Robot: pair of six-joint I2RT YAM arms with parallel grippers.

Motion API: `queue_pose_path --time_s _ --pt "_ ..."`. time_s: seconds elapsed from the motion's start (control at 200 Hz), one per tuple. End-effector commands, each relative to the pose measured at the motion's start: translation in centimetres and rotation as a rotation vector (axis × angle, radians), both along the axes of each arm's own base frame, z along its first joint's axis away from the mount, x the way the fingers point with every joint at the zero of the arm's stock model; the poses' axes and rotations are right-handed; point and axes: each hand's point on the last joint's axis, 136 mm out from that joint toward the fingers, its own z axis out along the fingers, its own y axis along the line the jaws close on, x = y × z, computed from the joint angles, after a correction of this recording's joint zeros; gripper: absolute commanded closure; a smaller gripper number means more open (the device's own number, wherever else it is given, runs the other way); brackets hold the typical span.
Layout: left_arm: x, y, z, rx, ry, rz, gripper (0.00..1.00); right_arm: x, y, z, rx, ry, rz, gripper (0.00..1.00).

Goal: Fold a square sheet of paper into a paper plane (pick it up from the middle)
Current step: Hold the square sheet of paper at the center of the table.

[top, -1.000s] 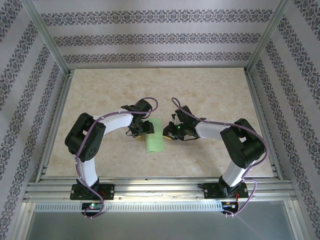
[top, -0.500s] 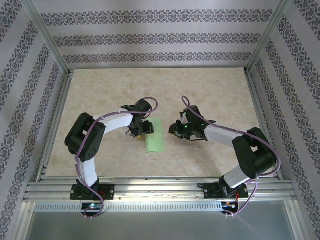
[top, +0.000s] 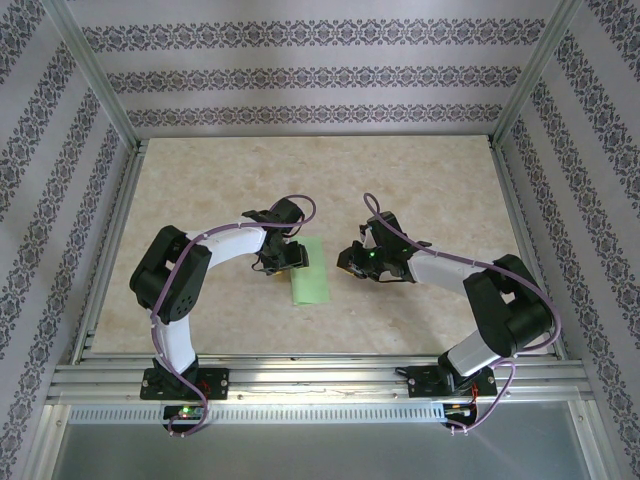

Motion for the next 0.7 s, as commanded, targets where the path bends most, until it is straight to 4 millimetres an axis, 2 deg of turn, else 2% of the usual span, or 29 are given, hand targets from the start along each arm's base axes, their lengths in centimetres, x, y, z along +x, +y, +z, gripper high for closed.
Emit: queue_pose_path --time_s 0.0,0.485,0.694 --pt "0.4 -0.8 -4.3 -0.002 0.014 -0.017 0.4 0.0 0.4 0.0 0.016 0.003 0.01 0.85" --pt "0.2 -0.4 -4.7 0.014 0.022 -0.009 0.4 0.1 0.9 -0.2 0.029 0.007 0.02 0.85" --pt "0.1 -0.5 -4.7 0.013 0.024 -0.017 0.4 0.1 3.2 -0.3 0.062 0.015 0.092 0.87"
